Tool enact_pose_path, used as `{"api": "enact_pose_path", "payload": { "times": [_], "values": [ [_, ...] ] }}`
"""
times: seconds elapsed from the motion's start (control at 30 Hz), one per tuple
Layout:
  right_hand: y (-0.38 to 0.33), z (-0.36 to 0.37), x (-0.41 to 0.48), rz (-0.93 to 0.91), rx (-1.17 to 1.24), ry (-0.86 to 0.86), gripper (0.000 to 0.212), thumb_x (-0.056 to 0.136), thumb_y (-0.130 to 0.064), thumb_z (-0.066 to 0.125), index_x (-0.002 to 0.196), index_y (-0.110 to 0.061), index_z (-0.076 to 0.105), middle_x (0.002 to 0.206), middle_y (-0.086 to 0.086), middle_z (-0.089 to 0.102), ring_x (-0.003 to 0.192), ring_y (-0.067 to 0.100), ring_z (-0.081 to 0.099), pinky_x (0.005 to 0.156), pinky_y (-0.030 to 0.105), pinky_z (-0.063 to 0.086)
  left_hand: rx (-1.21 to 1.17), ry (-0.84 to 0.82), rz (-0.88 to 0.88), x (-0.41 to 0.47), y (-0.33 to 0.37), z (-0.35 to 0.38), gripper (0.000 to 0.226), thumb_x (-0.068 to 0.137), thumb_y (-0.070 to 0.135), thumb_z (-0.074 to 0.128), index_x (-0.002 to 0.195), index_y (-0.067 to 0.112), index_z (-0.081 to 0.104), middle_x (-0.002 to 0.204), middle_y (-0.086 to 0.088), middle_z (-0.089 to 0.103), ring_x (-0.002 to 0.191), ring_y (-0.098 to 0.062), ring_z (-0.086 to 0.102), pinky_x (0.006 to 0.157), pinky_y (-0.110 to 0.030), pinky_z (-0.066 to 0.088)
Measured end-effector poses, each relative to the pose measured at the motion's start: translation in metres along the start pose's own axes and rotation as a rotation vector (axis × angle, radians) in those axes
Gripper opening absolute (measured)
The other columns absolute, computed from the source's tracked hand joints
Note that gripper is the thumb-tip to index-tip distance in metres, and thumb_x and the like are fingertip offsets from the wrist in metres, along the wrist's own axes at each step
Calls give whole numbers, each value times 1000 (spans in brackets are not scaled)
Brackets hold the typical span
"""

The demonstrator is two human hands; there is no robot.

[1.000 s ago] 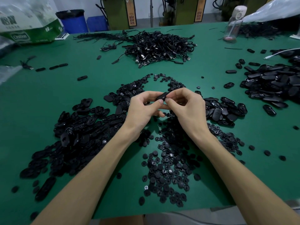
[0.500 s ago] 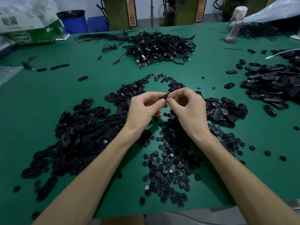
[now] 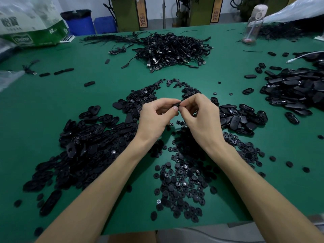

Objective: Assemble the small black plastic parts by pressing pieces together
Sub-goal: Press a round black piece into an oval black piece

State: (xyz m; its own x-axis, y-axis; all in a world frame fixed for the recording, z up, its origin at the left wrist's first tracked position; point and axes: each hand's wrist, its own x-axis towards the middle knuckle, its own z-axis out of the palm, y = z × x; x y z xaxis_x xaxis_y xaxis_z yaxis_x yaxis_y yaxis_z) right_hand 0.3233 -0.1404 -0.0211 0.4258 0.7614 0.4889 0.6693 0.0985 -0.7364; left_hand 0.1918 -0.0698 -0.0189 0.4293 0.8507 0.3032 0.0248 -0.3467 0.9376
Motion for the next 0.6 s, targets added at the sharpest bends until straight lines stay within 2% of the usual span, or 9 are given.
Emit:
{"api": "enact_pose_path", "payload": {
  "times": [0.2,0.3,0.4,0.47,0.6],
  "values": [
    [-1,-1,1,-82,-15,-2,4,94,-10,69,92,-14,69,91,-1,63,81,5,57,73,15,44,-47,7,-39,-1,0,-1,20,95,1,69,112,7,77,99,-4,80,87,-16,75,64,-20,51],
    [-2,0,0,-122,-16,-27,10,97,-10,67,101,-14,75,97,-1,61,83,-3,55,75,7,39,-77,42,-74,-1,-2,-3,17,95,4,70,110,9,77,96,-4,79,86,-16,74,65,-22,53],
    [-3,1,-1,-150,-36,-77,20,100,-10,63,113,-17,77,100,-1,58,85,2,55,72,7,39,-88,83,-113,0,-3,-6,16,96,7,70,111,10,76,94,-4,79,83,-11,72,68,-22,55],
    [-4,0,-1,-140,-27,-84,23,100,-10,62,115,-18,77,101,0,58,86,7,56,72,7,38,-93,101,-123,0,-2,-7,15,96,6,70,109,10,76,92,-5,79,81,-10,71,68,-21,55],
    [-6,-3,1,-58,43,-19,25,99,-12,65,123,-17,71,104,0,62,91,3,60,79,7,40,-88,51,-99,0,2,-5,16,94,5,72,108,10,77,92,-2,79,79,-9,70,67,-22,55]
  ]
}}
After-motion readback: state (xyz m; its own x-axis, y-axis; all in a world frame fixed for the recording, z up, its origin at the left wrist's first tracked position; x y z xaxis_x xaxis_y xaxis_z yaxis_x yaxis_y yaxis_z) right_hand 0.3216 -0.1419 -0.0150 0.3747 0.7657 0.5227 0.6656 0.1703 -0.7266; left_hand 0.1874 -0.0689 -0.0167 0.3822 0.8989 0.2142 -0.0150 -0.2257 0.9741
